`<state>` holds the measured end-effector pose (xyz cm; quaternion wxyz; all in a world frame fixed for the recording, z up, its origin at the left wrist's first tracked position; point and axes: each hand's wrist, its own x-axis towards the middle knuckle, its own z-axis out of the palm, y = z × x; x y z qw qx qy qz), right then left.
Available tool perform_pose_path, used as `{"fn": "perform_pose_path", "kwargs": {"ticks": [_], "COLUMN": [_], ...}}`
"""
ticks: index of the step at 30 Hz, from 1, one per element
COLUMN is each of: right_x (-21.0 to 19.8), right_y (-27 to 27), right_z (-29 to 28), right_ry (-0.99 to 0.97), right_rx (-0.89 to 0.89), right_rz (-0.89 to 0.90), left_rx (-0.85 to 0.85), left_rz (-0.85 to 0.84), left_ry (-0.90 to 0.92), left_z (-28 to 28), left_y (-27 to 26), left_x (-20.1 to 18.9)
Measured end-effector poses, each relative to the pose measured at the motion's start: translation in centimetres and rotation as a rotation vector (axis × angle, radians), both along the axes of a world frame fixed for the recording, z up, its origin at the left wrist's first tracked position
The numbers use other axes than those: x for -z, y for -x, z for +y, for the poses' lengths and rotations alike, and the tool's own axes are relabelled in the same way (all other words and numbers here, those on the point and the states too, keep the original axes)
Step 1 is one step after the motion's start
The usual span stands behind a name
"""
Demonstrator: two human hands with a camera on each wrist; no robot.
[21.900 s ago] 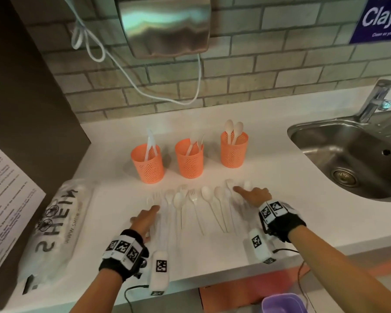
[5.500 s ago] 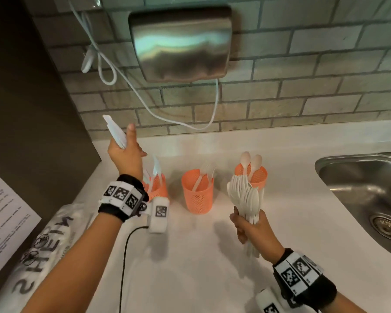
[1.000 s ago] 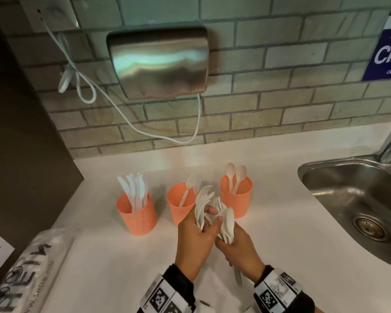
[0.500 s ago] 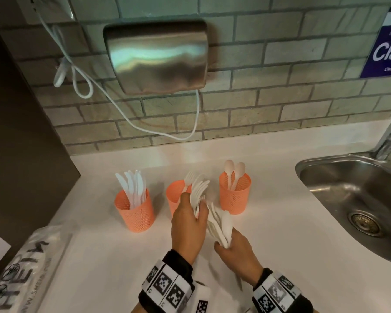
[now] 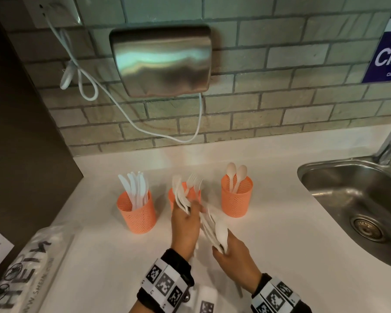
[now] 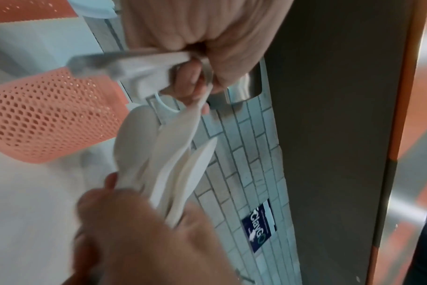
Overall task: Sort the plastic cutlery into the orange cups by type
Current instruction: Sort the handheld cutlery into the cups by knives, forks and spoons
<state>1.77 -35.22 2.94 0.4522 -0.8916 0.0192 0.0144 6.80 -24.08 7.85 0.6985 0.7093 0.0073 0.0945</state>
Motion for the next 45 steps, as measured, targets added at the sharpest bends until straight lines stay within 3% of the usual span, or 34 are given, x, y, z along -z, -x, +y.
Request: {"fn": "perform_pose_path", "kwargs": {"ticks": [5,12,18,24,33,39,45], "right_x": [-0.2,-0.9,-2.0,-2.7,-2.7,-2.5,-2.5], "right_y": [0.5,0.5,0.2,-0.2,0.1,0.1,0.3], "right_z": [-0.2,0.3,-0.2,0.0,-0.1,-0.5,-0.3], "right_ry": [0.107,0.241,0.225,0.270,0.350,0.330,0.323], "right_rx": [-0.052,-0.084,-0.045,0.001,-0.028,-0.016,-0.027], "right_rz": [-0.045,-0.080,-0.148,-0.224,-0.222,-0.232,-0.238], "left_rx": [-0.185,-0.130,-0.113,0.178,0.118,0.122,0.098], "left_rz": [-0.079,-0.115,-0.126,0.045,0.052,0.068,0.018], "left_ry": [0.164,0.294,0.052,-0.018,-0.130,-0.106,-0.218], "left_z": [1.8,2.6,3.8,2.2,2.3,2.3,1.6], "left_y": [-1.3,-0.5,-0.8,1.7,1.3,1.1,1.4], "left_x": [-2.0,-3.1,-2.4,-1.4,-0.7,-1.0,0.1]}}
